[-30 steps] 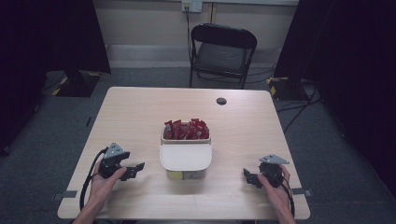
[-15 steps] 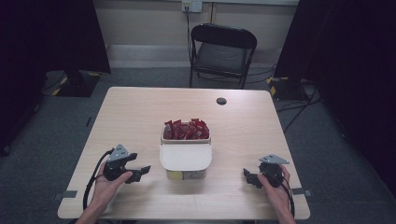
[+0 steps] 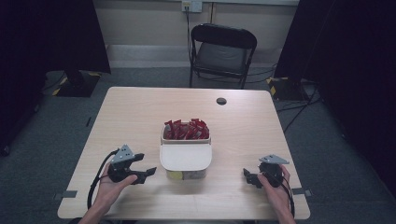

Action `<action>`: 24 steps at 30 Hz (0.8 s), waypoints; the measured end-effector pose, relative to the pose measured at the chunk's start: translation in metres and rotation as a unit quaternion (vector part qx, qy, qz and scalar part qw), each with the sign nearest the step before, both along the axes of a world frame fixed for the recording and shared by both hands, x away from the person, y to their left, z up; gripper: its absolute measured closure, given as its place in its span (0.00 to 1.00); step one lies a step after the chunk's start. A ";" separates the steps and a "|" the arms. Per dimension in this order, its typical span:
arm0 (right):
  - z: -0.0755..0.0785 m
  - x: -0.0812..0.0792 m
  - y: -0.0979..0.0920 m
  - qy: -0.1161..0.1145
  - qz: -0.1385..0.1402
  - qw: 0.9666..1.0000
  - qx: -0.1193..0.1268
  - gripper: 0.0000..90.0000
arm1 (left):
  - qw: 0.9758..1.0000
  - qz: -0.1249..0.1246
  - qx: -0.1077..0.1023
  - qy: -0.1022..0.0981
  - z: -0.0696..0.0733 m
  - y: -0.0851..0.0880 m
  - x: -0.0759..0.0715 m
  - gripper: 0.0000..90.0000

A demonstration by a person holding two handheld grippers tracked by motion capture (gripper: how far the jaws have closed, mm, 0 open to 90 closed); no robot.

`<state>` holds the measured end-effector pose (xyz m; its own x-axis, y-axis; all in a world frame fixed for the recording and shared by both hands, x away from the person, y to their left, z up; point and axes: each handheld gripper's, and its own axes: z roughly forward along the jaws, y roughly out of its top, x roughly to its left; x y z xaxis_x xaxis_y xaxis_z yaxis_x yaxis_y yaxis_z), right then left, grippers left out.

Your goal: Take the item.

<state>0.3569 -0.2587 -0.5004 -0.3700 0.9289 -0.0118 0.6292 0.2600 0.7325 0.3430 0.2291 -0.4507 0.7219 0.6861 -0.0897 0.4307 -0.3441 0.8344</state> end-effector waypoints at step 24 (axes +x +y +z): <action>0.000 0.000 0.000 0.000 0.001 1.000 0.000 0.12 | 0.999 -0.032 -0.020 -0.007 0.009 -0.017 -0.008 0.28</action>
<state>0.3569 -0.2588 -0.5004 -0.3715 0.9284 -0.0126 0.6288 0.2616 0.7322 0.3351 0.2120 -0.4419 0.7651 0.6352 -0.1060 0.3971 -0.3358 0.8541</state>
